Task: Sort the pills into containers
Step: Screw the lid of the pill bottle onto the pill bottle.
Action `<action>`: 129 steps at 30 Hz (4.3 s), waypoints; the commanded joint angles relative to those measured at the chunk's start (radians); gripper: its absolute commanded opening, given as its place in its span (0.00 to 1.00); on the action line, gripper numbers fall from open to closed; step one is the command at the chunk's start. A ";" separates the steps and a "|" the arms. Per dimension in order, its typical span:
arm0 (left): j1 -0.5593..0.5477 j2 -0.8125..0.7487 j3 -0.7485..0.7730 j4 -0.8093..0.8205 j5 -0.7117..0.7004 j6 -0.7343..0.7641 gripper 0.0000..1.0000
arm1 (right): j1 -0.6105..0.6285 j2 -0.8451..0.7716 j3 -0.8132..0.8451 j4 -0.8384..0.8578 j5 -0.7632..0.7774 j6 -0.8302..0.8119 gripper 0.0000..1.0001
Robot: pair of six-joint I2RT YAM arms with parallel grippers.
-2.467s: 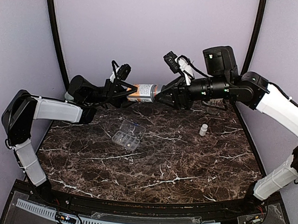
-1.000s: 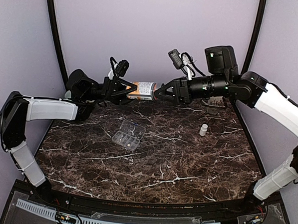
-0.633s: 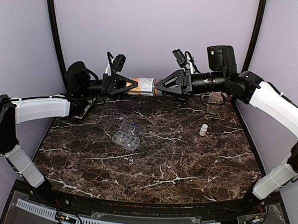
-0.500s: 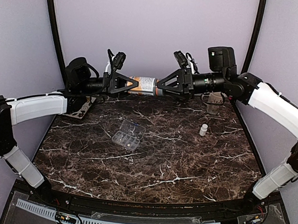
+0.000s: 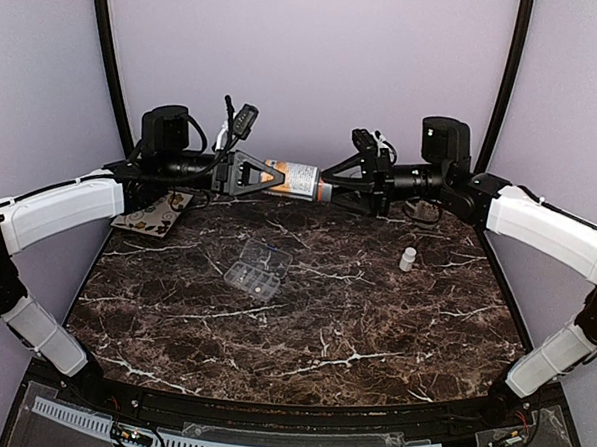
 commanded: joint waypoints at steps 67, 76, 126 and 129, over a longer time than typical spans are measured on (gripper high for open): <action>-0.071 0.010 -0.359 0.801 -0.145 -0.333 0.00 | 0.005 0.020 0.004 0.005 0.139 0.149 0.60; -0.052 0.037 -0.372 0.859 -0.126 -0.386 0.00 | -0.008 0.004 0.029 -0.031 0.175 0.110 0.61; 0.018 0.388 -0.181 1.445 0.045 -1.206 0.00 | 0.034 -0.254 -0.069 -0.278 0.383 -0.921 0.73; 0.018 0.395 -0.165 1.443 0.055 -1.219 0.00 | 0.069 -0.244 -0.048 -0.299 0.424 -0.955 0.74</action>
